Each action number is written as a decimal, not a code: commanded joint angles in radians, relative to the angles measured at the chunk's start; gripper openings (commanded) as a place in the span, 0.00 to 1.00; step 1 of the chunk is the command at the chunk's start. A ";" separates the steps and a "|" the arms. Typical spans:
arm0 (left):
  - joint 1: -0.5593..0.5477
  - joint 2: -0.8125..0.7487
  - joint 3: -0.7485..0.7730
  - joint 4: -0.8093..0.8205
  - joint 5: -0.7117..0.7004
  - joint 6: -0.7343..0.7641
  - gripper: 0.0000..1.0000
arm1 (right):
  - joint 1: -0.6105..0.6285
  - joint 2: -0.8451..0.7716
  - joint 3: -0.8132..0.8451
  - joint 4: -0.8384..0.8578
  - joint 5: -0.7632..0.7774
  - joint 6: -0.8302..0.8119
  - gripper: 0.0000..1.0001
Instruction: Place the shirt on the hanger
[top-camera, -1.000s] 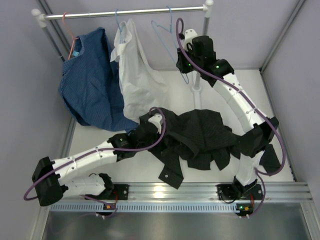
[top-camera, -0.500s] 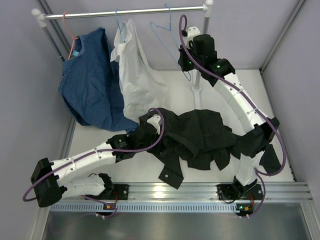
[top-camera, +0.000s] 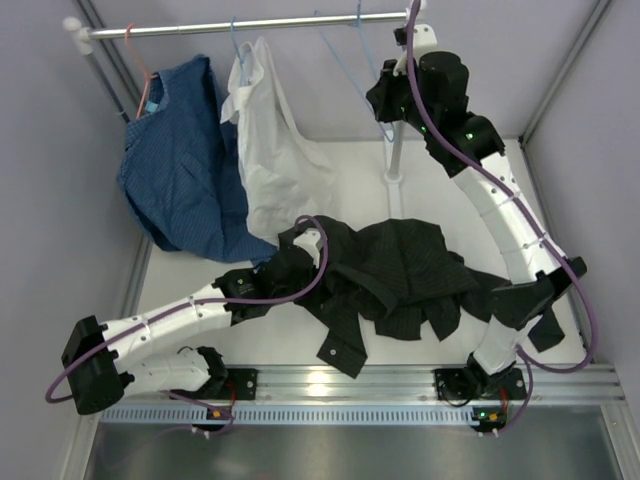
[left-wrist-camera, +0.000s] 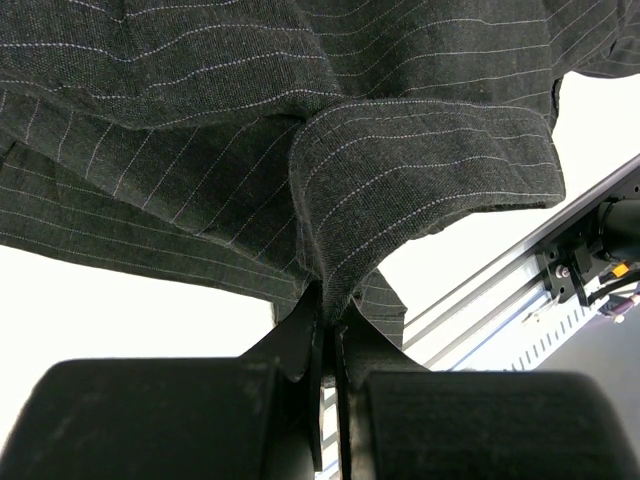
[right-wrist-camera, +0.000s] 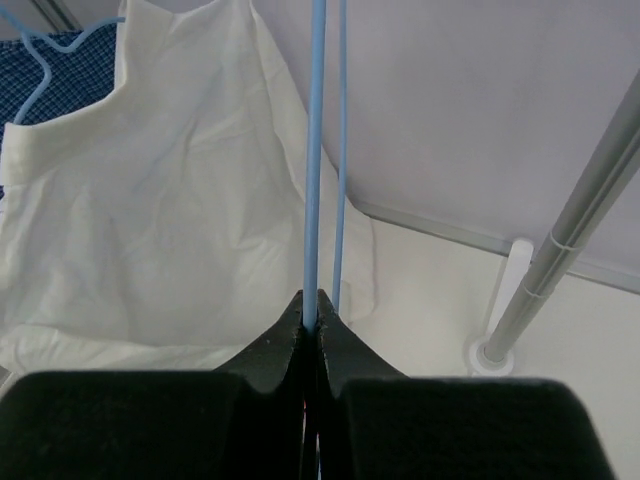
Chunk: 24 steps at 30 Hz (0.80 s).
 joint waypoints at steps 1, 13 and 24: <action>0.001 -0.017 -0.001 0.057 -0.023 -0.021 0.00 | -0.020 -0.064 0.045 0.079 -0.019 0.011 0.00; 0.012 0.035 0.132 0.066 -0.141 -0.056 0.00 | -0.024 -0.570 -0.508 -0.118 -0.075 -0.042 0.00; 0.163 0.219 0.320 0.020 -0.072 -0.038 0.00 | -0.024 -1.296 -0.869 -0.540 -0.292 0.044 0.00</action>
